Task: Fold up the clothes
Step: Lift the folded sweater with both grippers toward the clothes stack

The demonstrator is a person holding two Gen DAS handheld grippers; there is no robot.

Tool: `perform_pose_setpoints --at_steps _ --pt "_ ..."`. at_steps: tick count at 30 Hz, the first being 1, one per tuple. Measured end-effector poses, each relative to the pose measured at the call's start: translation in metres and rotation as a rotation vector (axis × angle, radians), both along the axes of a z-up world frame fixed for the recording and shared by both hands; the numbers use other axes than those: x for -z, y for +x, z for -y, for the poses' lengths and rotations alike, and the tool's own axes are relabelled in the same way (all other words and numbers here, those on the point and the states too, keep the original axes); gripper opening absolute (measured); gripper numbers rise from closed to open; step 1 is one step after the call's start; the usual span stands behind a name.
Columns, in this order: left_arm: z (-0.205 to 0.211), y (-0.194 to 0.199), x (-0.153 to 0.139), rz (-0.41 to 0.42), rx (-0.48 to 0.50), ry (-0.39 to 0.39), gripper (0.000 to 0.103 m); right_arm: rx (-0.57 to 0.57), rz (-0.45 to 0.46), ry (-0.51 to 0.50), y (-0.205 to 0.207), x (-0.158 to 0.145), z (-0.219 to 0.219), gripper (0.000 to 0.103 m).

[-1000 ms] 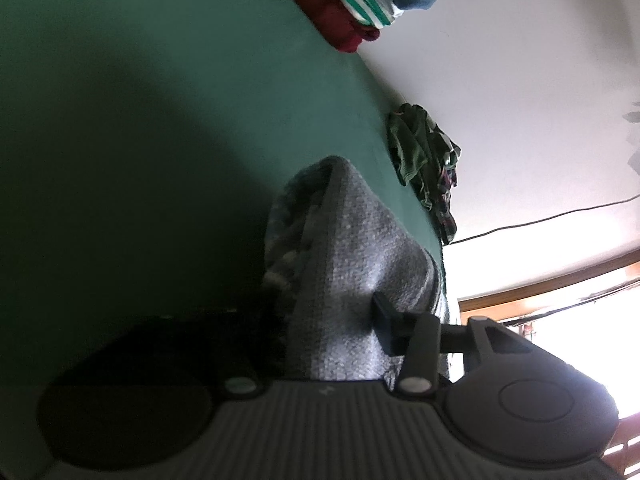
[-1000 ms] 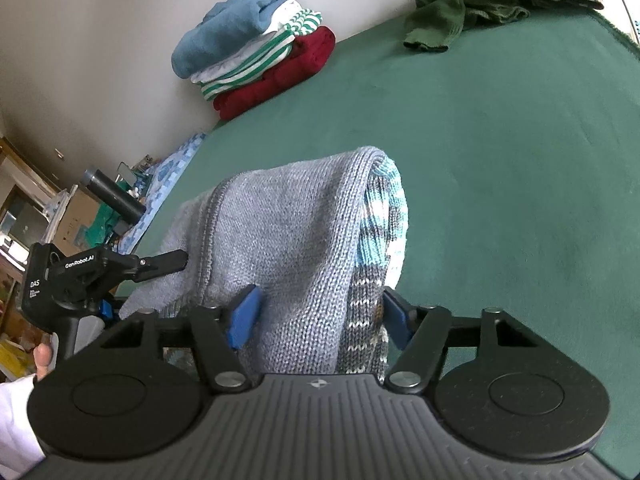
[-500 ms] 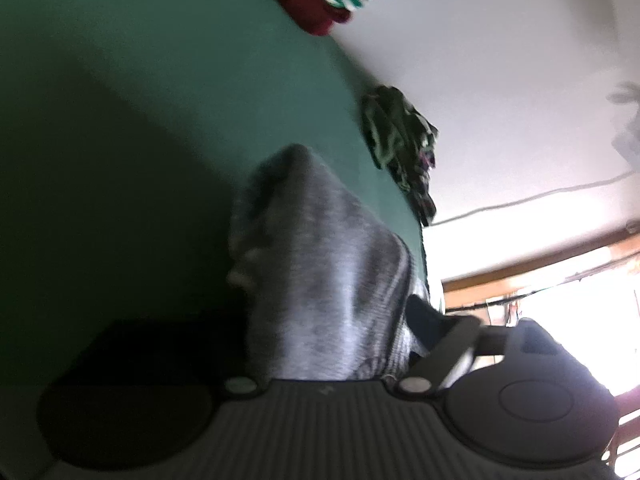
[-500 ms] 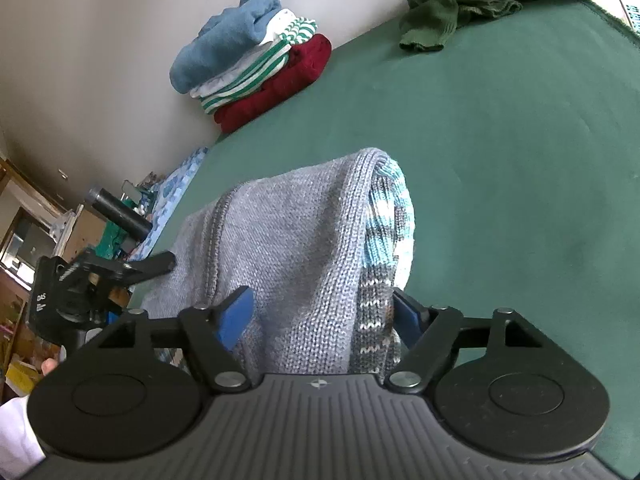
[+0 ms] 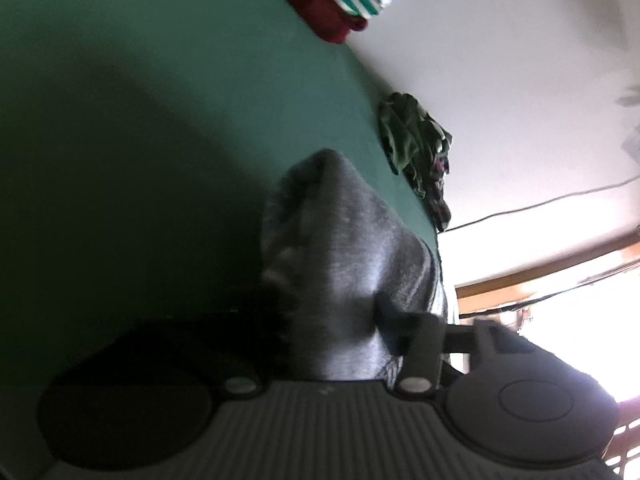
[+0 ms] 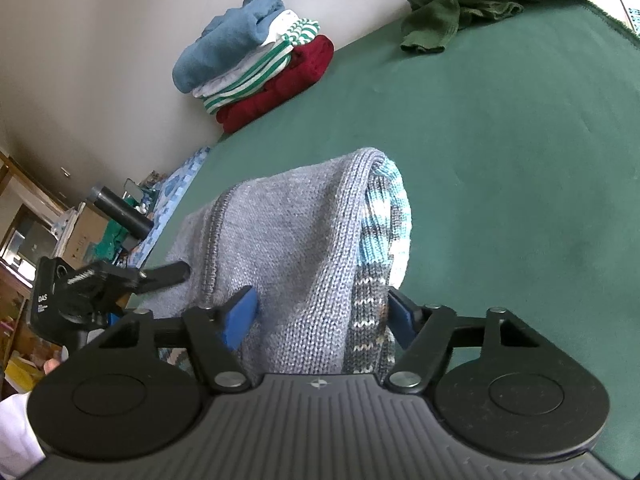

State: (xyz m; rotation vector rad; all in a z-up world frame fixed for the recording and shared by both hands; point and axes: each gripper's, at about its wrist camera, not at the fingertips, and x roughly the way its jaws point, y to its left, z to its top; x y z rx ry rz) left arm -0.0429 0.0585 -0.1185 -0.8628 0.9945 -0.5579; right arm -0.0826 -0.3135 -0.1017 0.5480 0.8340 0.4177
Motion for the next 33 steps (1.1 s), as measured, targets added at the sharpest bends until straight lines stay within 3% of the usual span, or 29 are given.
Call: perform_pose_setpoints --at_steps 4,7,19,24,33 --pt "-0.001 -0.003 0.002 0.004 -0.020 0.001 0.040 0.020 -0.020 0.013 -0.001 0.001 0.002 0.049" --pt "0.000 -0.005 0.002 0.003 -0.037 -0.004 0.038 0.019 -0.025 0.023 -0.001 -0.001 0.001 0.043" --pt "0.016 -0.010 -0.038 0.076 -0.011 0.087 0.032 0.024 -0.012 0.060 -0.002 -0.011 0.006 0.034" --pt "0.023 -0.005 -0.072 0.126 0.006 0.130 0.031 0.022 0.002 0.109 0.001 -0.027 0.009 0.033" --pt "0.016 0.043 -0.176 0.283 -0.002 0.185 0.031 -0.029 0.135 0.228 0.050 -0.104 0.017 0.033"
